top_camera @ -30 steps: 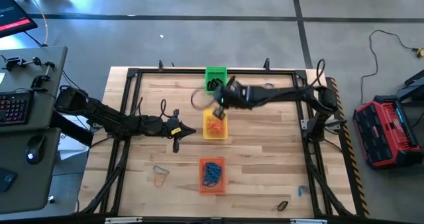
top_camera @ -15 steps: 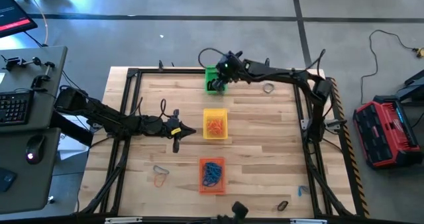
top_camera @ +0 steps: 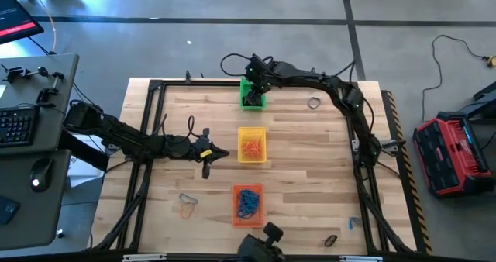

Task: Sort rubber bands into baskets
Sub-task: Put the black rubber band into the green bin, then put the blue rubber band into the orange bin

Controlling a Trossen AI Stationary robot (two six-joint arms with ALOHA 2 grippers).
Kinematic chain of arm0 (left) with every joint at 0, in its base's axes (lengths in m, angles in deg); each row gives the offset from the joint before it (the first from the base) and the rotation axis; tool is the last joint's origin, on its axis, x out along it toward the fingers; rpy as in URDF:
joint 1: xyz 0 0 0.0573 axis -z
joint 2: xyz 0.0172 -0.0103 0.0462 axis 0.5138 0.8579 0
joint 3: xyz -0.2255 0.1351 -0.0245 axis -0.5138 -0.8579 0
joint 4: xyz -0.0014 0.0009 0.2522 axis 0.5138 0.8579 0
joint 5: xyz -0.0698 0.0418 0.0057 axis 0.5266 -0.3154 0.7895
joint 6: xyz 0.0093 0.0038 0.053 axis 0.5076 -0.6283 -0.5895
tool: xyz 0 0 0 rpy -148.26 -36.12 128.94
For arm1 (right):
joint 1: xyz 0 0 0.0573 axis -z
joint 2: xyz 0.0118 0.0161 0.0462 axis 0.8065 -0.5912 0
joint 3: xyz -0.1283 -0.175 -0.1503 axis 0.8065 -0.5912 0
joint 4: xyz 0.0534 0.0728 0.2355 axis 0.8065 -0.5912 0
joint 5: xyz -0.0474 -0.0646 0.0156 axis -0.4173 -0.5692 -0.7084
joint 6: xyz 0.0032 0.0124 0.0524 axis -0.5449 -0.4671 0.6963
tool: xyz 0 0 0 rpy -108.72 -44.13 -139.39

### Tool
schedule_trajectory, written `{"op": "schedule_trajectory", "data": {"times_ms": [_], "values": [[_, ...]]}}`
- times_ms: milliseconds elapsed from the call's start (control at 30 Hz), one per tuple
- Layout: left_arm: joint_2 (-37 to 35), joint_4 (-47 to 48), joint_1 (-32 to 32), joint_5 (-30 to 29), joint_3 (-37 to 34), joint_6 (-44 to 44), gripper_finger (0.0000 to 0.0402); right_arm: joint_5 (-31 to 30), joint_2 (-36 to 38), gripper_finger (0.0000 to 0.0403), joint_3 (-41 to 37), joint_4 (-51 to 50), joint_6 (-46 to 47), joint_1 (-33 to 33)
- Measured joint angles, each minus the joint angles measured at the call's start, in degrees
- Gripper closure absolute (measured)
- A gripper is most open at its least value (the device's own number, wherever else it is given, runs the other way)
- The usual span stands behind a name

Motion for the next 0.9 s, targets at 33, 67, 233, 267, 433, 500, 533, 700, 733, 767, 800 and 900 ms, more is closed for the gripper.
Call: {"op": "schedule_trajectory", "data": {"times_ms": [33,67,233,267,433,500,533,700,733,767,800,900], "values": [[0.00,0.00,0.00,0.00,0.00,0.00,0.0399,0.98,-0.76,0.0403,0.57,-0.53,0.01,0.21],[0.00,0.01,0.00,0.00,0.00,0.00,0.0399,2.17,-1.51,0.0403,0.94,-0.91,0.02,0.33],[0.00,0.09,0.00,0.00,0.00,0.00,0.0399,3.81,-2.68,0.0387,1.44,-1.34,-0.67,0.39],[0.00,0.13,0.00,0.00,0.00,0.00,0.0399,3.83,-2.61,0.0378,1.47,-1.06,-0.81,0.38],[0.00,0.13,0.00,0.00,0.00,0.00,0.0399,4.89,-2.37,0.0313,1.47,-1.45,-0.95,0.38],[0.00,0.14,0.00,0.00,0.00,0.00,0.0399,5.18,-2.35,0.0285,1.47,-1.68,-0.95,0.35],[0.00,0.17,0.00,0.00,0.00,0.00,0.0399,5.17,-2.34,0.0272,1.47,-1.91,-1.01,0.28],[0.00,0.20,0.00,0.00,0.00,0.00,0.0399,5.35,-0.98,0.0259,1.47,-4.12,-3.32,0.21],[0.00,0.20,0.00,0.00,0.00,0.00,0.0399,5.31,-0.15,0.0272,1.47,-5.08,-4.03,0.21],[0.00,0.21,0.00,0.00,0.00,0.00,0.0399,4.88,0.70,0.0292,1.47,-6.41,-4.93,0.21],[0.00,0.22,0.00,0.00,0.00,0.00,0.0399,4.65,1.76,0.0317,1.47,-7.83,-5.67,0.21],[0.00,0.22,0.00,0.00,0.00,0.08,0.0399,4.77,4.55,0.0387,1.47,-11.69,-6.75,0.98]]}}
